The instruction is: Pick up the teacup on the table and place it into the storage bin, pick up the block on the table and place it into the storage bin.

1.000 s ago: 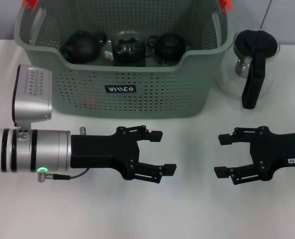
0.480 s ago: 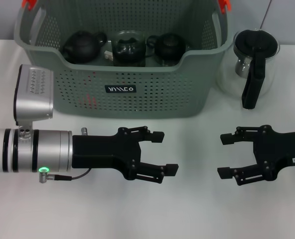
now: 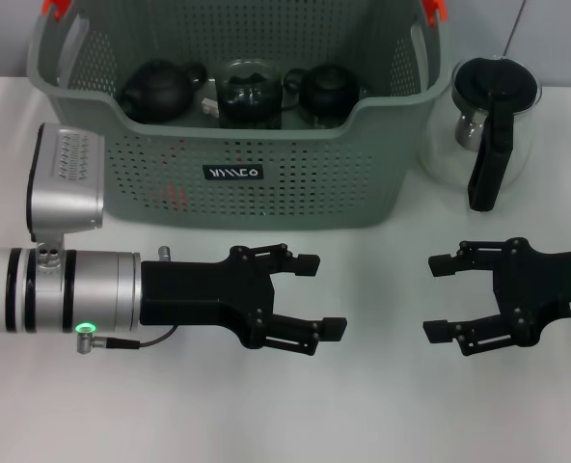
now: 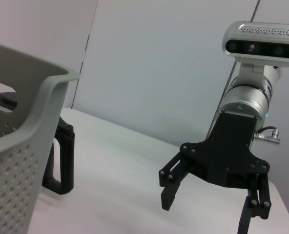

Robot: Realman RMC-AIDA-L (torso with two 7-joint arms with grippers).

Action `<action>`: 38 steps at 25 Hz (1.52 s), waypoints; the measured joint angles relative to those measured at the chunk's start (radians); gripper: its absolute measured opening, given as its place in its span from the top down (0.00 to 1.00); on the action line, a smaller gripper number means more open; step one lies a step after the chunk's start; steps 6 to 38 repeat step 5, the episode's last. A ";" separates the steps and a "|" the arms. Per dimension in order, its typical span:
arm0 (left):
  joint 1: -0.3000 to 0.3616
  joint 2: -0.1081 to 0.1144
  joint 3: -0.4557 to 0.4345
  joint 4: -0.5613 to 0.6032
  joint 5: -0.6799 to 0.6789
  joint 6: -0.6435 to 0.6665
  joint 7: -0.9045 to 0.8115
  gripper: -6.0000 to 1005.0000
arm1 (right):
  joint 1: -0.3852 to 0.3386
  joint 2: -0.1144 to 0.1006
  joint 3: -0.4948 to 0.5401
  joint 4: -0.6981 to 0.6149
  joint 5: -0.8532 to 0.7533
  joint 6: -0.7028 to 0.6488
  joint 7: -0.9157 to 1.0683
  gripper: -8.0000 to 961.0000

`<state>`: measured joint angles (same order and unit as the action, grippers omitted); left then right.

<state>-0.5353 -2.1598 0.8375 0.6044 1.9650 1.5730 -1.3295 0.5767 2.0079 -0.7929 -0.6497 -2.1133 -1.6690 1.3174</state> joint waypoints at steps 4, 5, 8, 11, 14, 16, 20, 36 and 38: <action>0.000 0.000 0.000 0.000 0.000 0.001 0.000 0.06 | 0.000 0.000 0.001 -0.001 -0.001 0.000 0.000 0.05; 0.000 0.000 0.000 0.000 0.000 0.001 0.000 0.06 | 0.000 0.000 0.001 -0.001 -0.001 0.000 0.000 0.05; 0.000 0.000 0.000 0.000 0.000 0.001 0.000 0.06 | 0.000 0.000 0.001 -0.001 -0.001 0.000 0.000 0.05; 0.000 0.000 0.000 0.000 0.000 0.001 0.000 0.06 | 0.000 0.000 0.001 -0.001 -0.001 0.000 0.000 0.05; 0.000 0.000 0.000 0.000 0.000 0.001 0.000 0.06 | 0.000 0.000 0.001 -0.001 -0.001 0.000 0.000 0.05; 0.000 0.000 0.000 0.000 0.000 0.001 0.000 0.06 | 0.000 0.000 0.001 -0.001 -0.001 0.000 0.000 0.05; 0.000 0.000 0.000 0.000 0.000 0.001 0.000 0.06 | 0.000 0.000 0.001 -0.001 -0.001 0.000 0.000 0.05; 0.000 0.000 0.000 0.000 0.000 0.001 0.000 0.06 | 0.000 0.000 0.001 -0.001 -0.001 0.000 0.000 0.05; 0.000 0.000 0.000 0.000 0.000 0.001 0.000 0.06 | 0.000 0.000 0.001 -0.001 -0.001 0.000 0.000 0.05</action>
